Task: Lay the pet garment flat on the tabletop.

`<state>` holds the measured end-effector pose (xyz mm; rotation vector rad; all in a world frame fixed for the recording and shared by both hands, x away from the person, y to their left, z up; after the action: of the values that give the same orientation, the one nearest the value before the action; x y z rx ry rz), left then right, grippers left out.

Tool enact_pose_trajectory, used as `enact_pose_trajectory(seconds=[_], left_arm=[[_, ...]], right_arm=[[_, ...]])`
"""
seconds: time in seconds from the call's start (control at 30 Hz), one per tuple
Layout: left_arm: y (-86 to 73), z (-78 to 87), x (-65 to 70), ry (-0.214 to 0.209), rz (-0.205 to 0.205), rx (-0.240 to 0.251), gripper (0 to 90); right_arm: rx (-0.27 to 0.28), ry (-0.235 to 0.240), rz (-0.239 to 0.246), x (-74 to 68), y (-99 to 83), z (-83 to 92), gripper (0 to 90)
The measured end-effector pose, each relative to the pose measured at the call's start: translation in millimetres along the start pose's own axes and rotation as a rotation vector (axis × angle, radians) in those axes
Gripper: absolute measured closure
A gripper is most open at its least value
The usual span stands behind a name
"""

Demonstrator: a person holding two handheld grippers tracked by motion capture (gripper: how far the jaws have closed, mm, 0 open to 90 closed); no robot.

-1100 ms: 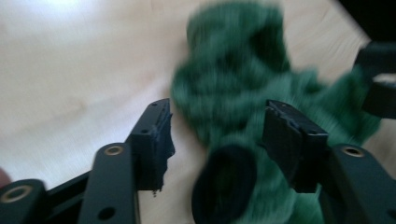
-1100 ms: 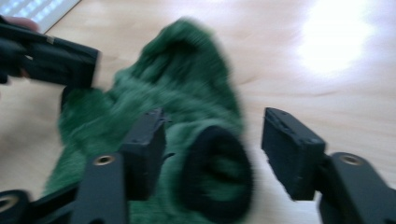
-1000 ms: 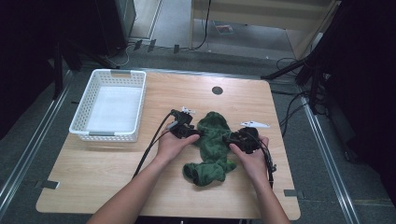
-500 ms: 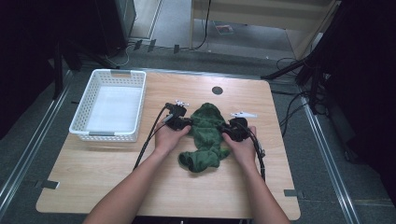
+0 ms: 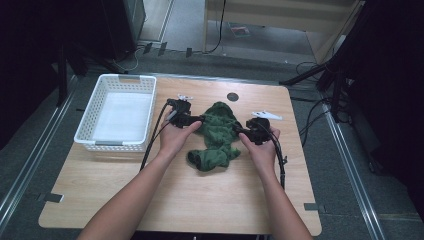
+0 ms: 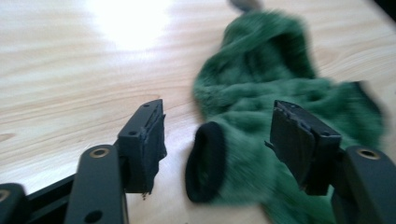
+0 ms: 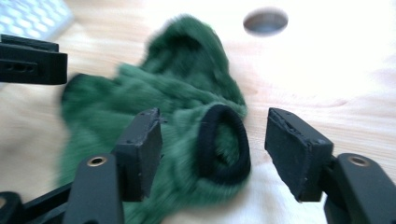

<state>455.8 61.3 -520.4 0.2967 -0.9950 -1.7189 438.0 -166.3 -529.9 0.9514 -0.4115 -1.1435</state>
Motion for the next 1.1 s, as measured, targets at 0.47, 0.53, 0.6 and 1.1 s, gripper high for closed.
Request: enact_pose_trajectory(seconds=[0.47, 0.53, 0.6, 1.1], left_arm=[[-54.1, 61.8, 22.3, -0.056, -0.109, 0.031, 51.4], [-69.1, 63.2, 17.2, -0.05, -0.101, 0.035, 54.0], [-74.1, 62.9, 15.0, -0.041, -0.115, 0.027, 55.3], [-117.8, 38.1, 12.7, -0.057, -0.154, -0.061, 72.8]], right_arm=[[-0.051, 0.163, 0.176, -92.8, -54.4, 63.8, 38.1], [-0.059, 0.171, 0.208, -105.0, -60.9, 61.4, 38.3], [-0.057, 0.177, 0.218, -113.8, -64.0, 59.5, 38.9], [-0.121, 0.056, 0.361, -152.9, -92.7, 26.9, 51.2]])
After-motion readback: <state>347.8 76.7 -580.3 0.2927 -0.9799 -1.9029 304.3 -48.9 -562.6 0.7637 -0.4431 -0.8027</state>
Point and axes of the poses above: each handheld gripper's, and its own axes: z roughly backward along the jaws, y roughly out of its top, x roughly to its right, the point moved 5 cm from there along -z, roughly forward along the jaws, and after that the axes turned 1 degree about -y, right-handed, at the moved point
